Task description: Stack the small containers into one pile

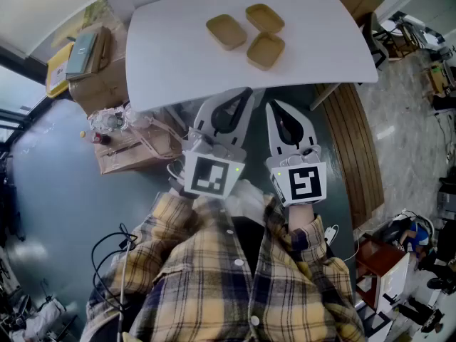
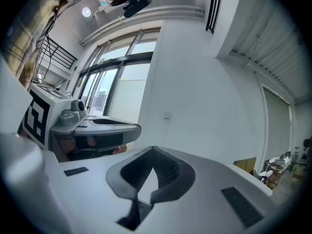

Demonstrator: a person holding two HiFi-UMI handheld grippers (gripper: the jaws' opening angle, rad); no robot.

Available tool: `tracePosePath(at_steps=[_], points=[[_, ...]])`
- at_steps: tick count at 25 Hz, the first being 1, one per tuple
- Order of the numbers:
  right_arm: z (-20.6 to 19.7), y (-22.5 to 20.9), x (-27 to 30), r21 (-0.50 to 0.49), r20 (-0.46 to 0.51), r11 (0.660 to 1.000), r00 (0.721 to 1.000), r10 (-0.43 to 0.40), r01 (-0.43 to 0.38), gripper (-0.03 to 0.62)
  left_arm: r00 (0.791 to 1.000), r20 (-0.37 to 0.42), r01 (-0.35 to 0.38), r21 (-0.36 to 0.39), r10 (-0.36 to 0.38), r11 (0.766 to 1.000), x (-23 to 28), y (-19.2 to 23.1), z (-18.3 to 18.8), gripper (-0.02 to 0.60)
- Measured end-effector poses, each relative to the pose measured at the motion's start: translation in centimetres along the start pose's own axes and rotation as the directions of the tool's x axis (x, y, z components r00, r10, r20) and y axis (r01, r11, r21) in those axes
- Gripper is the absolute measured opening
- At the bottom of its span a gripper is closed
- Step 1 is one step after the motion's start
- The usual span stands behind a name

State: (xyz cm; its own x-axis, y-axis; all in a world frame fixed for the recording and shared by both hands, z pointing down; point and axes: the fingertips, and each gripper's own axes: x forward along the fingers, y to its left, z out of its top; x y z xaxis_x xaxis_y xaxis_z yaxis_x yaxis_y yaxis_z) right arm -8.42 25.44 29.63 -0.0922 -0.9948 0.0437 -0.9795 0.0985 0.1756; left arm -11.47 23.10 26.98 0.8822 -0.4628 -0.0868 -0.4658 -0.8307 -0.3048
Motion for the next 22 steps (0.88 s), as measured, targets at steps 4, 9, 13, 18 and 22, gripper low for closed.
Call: tracePosePath(at_steps=[4, 9, 13, 18, 22], points=[[0.0, -0.2, 0.1, 0.0, -0.003, 1.0, 1.0, -0.004, 0.004, 0.015, 1.0, 0.009, -0.003, 0.004, 0.003, 1.0, 0.1, 0.3, 0.2, 0.017], [0.0, -0.5, 0.4, 0.015, 0.002, 1.0, 1.0, -0.018, 0.017, 0.015, 1.0, 0.0, -0.004, 0.006, 0.004, 1.0, 0.3, 0.5, 0.0, 0.017], [-0.1, -0.6, 0.9, 0.008, 0.005, 1.0, 1.0, -0.012, 0.012, 0.015, 1.0, -0.001, -0.003, 0.016, 0.003, 1.0, 0.6, 0.7, -0.2, 0.017], [-0.3, -0.6, 1.5, 0.015, 0.005, 1.0, 1.0, -0.014, 0.014, 0.015, 1.0, 0.0, -0.003, 0.012, 0.003, 1.0, 0.8, 1.3, -0.6, 0.017], [-0.4, -0.7, 1.8, 0.008, 0.005, 1.0, 1.0, -0.026, 0.026, 0.015, 1.0, -0.001, 0.0, 0.008, 0.0, 1.0, 0.6, 1.8, -0.9, 0.017]])
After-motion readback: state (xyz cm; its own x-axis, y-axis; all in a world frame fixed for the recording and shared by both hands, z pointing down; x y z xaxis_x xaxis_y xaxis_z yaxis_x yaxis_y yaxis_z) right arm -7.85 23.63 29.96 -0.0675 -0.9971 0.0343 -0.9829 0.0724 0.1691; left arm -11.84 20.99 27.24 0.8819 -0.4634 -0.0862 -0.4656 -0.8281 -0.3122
